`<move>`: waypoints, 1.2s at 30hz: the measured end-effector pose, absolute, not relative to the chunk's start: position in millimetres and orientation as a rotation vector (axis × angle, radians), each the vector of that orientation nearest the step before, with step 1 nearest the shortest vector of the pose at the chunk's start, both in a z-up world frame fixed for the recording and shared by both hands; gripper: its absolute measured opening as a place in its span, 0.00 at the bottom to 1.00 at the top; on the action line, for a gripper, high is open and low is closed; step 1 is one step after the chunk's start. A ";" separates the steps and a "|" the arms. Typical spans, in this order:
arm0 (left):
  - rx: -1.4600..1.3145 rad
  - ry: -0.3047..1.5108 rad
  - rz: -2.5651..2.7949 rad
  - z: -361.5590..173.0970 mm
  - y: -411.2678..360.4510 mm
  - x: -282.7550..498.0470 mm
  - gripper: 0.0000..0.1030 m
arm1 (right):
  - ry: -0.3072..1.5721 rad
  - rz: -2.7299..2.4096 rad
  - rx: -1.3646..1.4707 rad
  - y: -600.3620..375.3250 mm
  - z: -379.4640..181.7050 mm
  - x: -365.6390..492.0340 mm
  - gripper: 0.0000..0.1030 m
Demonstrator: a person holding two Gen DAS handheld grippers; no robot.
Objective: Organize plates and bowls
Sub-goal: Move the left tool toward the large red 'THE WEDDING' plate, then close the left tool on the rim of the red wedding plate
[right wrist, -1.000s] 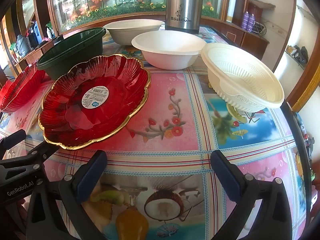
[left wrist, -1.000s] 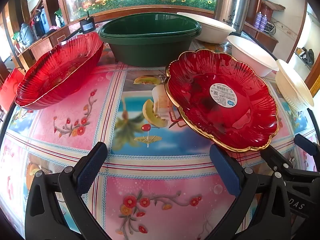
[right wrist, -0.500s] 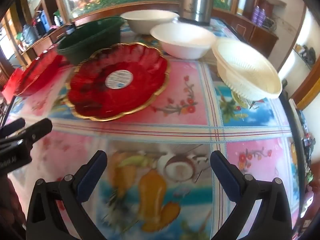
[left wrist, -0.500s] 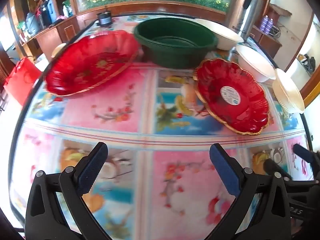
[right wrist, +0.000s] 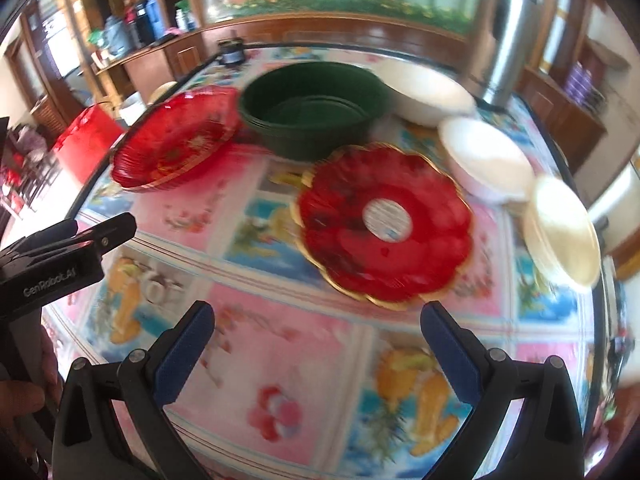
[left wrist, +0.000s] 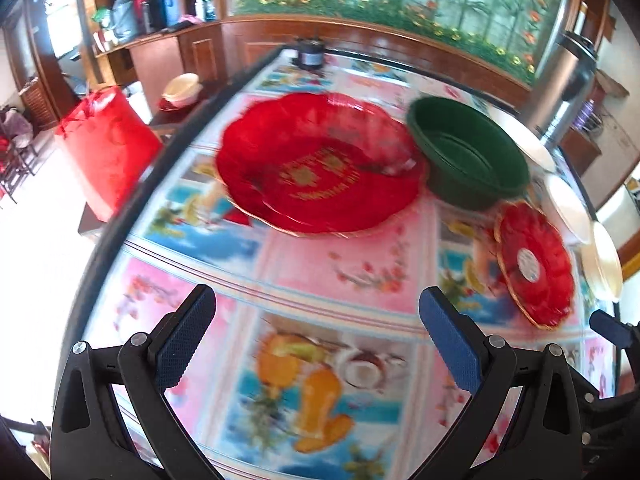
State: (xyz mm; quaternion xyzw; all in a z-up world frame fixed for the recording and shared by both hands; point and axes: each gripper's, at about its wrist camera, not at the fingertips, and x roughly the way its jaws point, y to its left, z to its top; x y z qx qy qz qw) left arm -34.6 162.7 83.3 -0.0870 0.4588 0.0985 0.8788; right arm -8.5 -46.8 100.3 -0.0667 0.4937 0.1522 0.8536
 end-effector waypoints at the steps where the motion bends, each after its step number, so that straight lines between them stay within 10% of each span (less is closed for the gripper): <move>1: -0.184 0.953 0.210 85.0 169.9 -33.2 1.00 | 1.036 0.337 -0.136 -42.6 101.2 -6.5 1.00; 36: -0.253 1.050 0.259 74.2 264.5 65.9 1.00 | 1.164 0.457 0.043 47.8 80.8 81.0 0.99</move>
